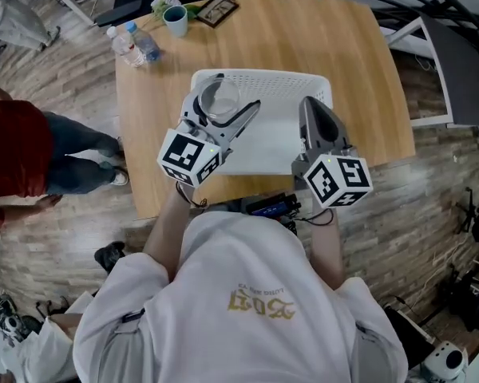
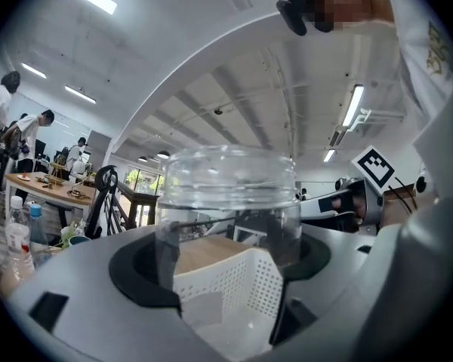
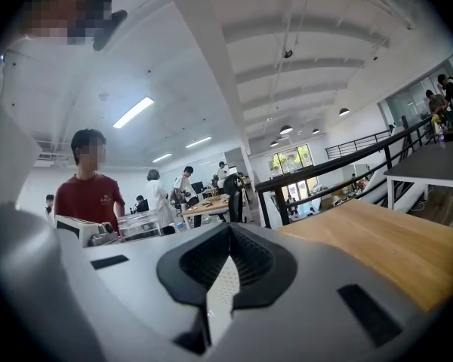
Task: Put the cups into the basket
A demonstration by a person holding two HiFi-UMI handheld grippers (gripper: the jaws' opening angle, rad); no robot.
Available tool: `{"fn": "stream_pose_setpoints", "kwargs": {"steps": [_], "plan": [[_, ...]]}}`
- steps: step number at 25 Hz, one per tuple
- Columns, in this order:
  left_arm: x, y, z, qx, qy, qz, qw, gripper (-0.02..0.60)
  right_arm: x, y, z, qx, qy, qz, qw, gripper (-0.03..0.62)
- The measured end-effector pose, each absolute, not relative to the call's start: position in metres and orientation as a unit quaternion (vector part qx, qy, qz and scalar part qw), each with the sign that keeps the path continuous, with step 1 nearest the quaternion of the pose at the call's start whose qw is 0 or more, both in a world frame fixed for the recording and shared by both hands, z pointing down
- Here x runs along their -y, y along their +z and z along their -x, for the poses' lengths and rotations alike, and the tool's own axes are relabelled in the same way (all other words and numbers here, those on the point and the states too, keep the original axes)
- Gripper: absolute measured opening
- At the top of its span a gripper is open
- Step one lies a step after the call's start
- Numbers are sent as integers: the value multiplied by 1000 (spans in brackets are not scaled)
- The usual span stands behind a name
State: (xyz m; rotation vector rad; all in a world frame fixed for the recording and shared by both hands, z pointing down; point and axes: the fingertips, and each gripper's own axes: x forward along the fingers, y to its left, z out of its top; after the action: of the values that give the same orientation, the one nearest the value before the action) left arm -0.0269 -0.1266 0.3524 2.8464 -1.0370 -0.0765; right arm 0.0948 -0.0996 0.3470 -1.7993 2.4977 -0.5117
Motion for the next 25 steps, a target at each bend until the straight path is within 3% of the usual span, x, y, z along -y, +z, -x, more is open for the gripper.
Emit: {"fn": "stream_pose_setpoints", "kwargs": {"steps": [25], "plan": [[139, 387, -14, 332, 8, -943, 31, 350, 127, 371, -95, -827, -192, 528, -32, 11]]}}
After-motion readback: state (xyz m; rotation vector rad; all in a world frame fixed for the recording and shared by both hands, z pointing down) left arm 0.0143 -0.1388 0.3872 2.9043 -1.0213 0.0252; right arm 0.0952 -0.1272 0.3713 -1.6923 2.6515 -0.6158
